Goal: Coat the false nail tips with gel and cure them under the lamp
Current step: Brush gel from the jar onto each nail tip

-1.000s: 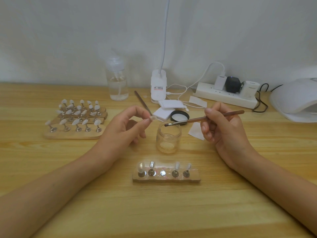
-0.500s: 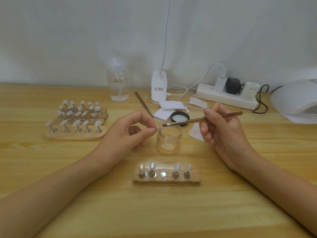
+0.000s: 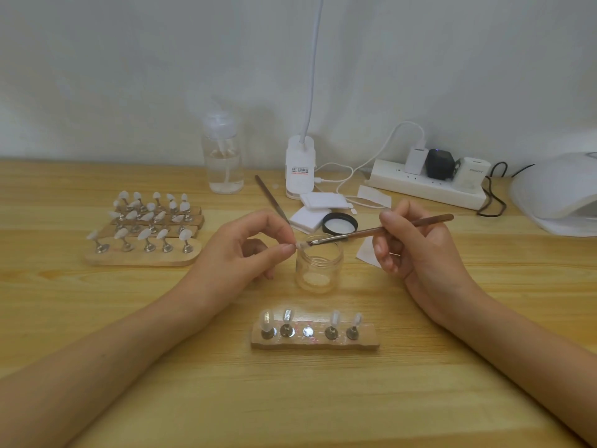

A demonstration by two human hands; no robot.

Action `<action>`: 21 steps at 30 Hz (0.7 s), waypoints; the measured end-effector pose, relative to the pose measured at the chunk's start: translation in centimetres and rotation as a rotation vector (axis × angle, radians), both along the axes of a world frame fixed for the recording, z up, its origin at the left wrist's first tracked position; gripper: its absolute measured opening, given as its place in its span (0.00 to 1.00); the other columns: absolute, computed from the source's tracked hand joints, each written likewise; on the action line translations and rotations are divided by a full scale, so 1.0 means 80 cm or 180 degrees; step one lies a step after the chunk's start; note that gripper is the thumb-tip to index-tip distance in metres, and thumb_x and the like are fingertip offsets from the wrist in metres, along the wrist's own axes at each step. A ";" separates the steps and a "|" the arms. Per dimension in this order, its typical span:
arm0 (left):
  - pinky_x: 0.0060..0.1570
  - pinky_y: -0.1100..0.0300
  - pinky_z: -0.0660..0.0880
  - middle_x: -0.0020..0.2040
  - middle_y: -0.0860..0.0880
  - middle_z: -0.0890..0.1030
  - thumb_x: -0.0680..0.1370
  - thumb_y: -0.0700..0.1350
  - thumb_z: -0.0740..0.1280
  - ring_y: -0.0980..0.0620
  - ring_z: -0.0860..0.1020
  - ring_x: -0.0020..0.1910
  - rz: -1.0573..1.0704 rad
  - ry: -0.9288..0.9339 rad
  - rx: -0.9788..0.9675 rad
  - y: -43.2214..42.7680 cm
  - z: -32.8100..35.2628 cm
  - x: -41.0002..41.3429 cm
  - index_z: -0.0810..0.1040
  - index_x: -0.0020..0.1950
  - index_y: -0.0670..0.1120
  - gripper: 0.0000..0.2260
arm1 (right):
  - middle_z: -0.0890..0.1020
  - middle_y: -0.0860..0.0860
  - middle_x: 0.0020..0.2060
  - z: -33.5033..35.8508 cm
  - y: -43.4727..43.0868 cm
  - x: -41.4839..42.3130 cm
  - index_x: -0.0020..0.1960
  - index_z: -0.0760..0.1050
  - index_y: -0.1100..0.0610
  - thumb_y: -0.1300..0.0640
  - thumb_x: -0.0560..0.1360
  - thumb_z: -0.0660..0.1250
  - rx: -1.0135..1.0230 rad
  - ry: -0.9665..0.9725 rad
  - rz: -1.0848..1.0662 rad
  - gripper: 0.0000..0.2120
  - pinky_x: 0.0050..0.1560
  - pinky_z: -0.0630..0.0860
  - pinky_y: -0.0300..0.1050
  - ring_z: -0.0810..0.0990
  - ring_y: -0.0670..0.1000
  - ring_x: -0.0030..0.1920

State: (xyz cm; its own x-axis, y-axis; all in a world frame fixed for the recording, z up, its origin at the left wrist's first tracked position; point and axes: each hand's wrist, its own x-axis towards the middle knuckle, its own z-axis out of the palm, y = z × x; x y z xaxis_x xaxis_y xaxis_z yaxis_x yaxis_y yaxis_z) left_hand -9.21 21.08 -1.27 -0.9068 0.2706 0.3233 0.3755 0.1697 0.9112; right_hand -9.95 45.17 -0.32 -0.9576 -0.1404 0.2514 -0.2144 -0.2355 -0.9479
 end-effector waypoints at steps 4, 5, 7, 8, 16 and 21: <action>0.34 0.65 0.74 0.36 0.61 0.79 0.75 0.43 0.71 0.56 0.75 0.31 -0.0030 0.0035 0.0009 0.000 0.000 0.001 0.79 0.44 0.48 0.02 | 0.77 0.52 0.26 0.000 0.002 -0.001 0.38 0.69 0.55 0.54 0.74 0.67 -0.0123 0.0022 -0.0025 0.10 0.25 0.69 0.35 0.73 0.47 0.25; 0.34 0.65 0.74 0.37 0.61 0.79 0.75 0.43 0.71 0.56 0.75 0.31 -0.0029 0.0040 0.0011 0.000 0.000 0.001 0.79 0.44 0.49 0.02 | 0.78 0.52 0.27 0.000 0.001 -0.001 0.38 0.69 0.54 0.53 0.75 0.68 -0.0134 0.0064 0.0029 0.10 0.26 0.70 0.35 0.73 0.47 0.25; 0.34 0.64 0.73 0.38 0.61 0.79 0.76 0.42 0.71 0.56 0.74 0.31 -0.0027 0.0057 0.0002 -0.001 0.000 0.000 0.79 0.44 0.50 0.03 | 0.78 0.52 0.28 0.001 0.000 0.000 0.38 0.70 0.53 0.52 0.74 0.69 -0.0097 0.0104 0.0147 0.10 0.26 0.71 0.35 0.74 0.47 0.26; 0.34 0.64 0.73 0.38 0.61 0.79 0.77 0.42 0.71 0.56 0.74 0.31 -0.0025 0.0067 -0.0006 -0.001 -0.001 0.000 0.79 0.44 0.50 0.04 | 0.78 0.52 0.28 0.001 0.000 0.000 0.38 0.71 0.53 0.51 0.74 0.69 -0.0066 0.0105 0.0175 0.10 0.27 0.71 0.36 0.74 0.48 0.26; 0.34 0.64 0.73 0.39 0.61 0.79 0.76 0.43 0.71 0.55 0.73 0.31 -0.0028 0.0074 0.0010 -0.001 -0.001 0.000 0.79 0.44 0.51 0.03 | 0.78 0.52 0.27 -0.001 0.001 -0.002 0.38 0.69 0.55 0.55 0.75 0.66 -0.0097 0.0035 0.0020 0.10 0.26 0.70 0.35 0.74 0.48 0.26; 0.34 0.63 0.74 0.40 0.60 0.79 0.77 0.40 0.70 0.55 0.74 0.31 0.0014 0.0092 -0.0020 0.000 0.000 0.001 0.79 0.44 0.50 0.06 | 0.79 0.53 0.29 -0.001 -0.001 0.000 0.40 0.69 0.55 0.54 0.76 0.67 -0.0020 0.0104 0.0200 0.10 0.27 0.71 0.35 0.76 0.48 0.27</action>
State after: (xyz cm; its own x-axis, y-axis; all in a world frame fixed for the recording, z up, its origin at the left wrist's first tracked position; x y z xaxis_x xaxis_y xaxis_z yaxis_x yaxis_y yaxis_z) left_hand -9.11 21.08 -1.24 -0.8983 0.2687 0.3476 0.4008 0.1772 0.8989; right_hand -9.94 45.11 -0.39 -0.9383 -0.1981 0.2835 -0.2299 -0.2555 -0.9391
